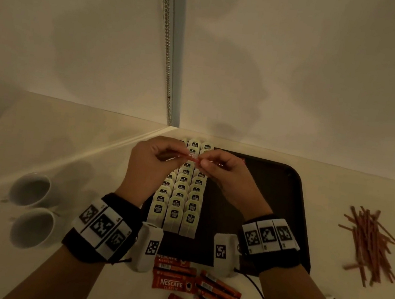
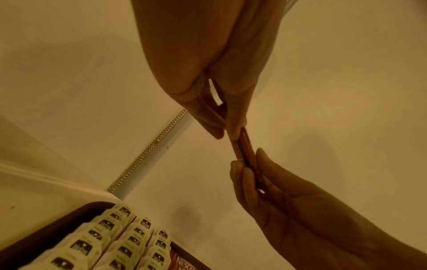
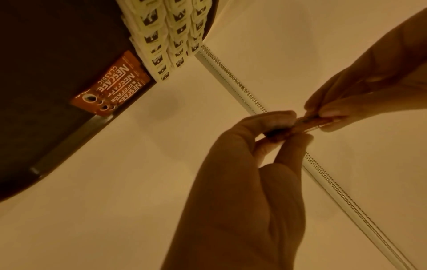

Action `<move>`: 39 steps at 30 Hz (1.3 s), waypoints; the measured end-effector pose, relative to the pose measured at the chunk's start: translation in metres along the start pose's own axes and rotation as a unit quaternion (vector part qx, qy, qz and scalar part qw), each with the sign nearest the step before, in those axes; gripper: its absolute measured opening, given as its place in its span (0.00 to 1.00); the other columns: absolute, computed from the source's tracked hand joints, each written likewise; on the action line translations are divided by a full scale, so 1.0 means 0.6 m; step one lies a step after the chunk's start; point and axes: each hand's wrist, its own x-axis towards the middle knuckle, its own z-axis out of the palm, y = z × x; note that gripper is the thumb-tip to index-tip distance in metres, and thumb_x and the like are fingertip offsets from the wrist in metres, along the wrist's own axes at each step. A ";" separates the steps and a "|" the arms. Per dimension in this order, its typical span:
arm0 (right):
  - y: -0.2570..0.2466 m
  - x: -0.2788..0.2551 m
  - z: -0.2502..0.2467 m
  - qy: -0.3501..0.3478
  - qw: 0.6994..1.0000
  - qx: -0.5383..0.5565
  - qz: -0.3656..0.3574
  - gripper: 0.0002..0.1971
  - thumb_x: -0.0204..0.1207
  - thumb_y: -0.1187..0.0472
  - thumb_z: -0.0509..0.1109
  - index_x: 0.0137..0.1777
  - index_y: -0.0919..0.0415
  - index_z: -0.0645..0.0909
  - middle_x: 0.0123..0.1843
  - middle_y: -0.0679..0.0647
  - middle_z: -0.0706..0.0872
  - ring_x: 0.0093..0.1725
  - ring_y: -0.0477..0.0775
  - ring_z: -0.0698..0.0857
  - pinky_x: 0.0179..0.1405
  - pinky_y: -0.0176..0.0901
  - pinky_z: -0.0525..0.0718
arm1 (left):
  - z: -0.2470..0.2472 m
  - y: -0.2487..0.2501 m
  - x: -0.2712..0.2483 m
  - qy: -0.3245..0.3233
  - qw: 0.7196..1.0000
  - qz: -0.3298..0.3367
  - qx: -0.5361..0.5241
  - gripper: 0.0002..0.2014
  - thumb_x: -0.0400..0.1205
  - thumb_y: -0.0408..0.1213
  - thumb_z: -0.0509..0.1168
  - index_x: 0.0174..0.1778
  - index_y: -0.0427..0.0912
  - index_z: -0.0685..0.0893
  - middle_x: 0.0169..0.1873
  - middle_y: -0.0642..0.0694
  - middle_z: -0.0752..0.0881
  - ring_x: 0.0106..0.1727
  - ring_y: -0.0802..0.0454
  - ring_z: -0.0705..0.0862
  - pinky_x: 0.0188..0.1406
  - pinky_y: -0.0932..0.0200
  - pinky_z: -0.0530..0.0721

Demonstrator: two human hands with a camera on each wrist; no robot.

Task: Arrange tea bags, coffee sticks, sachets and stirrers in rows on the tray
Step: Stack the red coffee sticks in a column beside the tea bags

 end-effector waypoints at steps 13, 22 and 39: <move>-0.021 -0.011 0.021 -0.008 0.988 -0.152 -0.019 0.07 0.75 0.67 0.71 0.52 0.64 0.82 0.45 0.51 0.88 0.44 0.45 0.86 0.46 0.38 0.85 | -0.001 -0.002 -0.008 0.018 0.997 -0.065 -0.045 0.09 0.74 0.27 0.73 0.44 0.44 0.88 0.39 0.47 0.91 0.43 0.53 0.90 0.48 0.59 0.86; -0.044 -0.005 0.036 0.000 0.954 -0.279 -0.111 0.20 0.76 0.67 0.70 0.67 0.56 0.74 0.48 0.46 0.83 0.46 0.42 0.84 0.44 0.36 0.86 | 0.002 -0.007 -0.021 -0.078 0.987 -0.143 0.005 0.10 0.75 0.33 0.74 0.51 0.42 0.86 0.42 0.46 0.91 0.37 0.51 0.91 0.29 0.60 0.85; -0.018 -0.026 0.015 0.067 0.996 0.046 0.032 0.08 0.74 0.76 0.65 0.48 0.64 0.77 0.46 0.57 0.87 0.45 0.50 0.89 0.41 0.33 0.86 | -0.007 -0.006 -0.014 0.025 0.992 -0.100 -0.074 0.11 0.72 0.30 0.75 0.49 0.42 0.89 0.40 0.44 0.91 0.40 0.55 0.89 0.40 0.66 0.85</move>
